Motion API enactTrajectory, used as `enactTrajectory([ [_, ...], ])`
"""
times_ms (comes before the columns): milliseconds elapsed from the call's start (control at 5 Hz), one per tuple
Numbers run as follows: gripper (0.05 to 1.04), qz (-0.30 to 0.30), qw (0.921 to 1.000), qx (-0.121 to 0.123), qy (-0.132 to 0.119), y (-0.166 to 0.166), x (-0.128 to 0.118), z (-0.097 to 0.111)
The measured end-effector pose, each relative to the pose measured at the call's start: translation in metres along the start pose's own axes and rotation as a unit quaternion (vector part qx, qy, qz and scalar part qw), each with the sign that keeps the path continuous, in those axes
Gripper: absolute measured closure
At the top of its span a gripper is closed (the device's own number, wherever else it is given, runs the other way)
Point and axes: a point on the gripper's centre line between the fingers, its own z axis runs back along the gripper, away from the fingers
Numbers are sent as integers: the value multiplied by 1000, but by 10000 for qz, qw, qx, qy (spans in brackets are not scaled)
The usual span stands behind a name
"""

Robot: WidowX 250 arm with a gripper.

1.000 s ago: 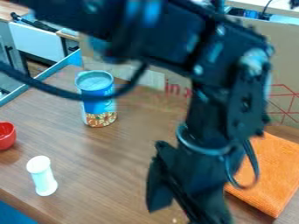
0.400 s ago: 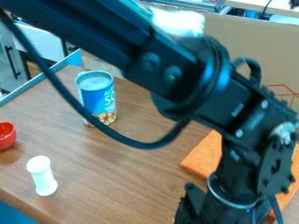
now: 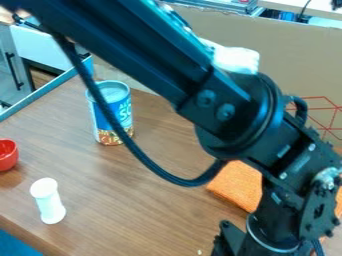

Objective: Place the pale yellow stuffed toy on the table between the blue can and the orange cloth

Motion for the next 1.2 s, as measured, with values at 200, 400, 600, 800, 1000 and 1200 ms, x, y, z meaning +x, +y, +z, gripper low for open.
enactTrajectory([
  [200, 81, -67, 9999, -78, -6, -2, 9, -10],
  [400, 136, -30, 9999, -113, -82, -3, 16, -11],
  [600, 409, 156, 9998, 2, -139, 1, 14, -11],
  [800, 620, 612, 9967, 132, -509, 11, -9, 16],
  [1000, 719, 1325, 9871, 273, -850, 48, -20, 54],
  [1200, 740, 2367, 9674, 323, -839, 99, -24, 79],
])
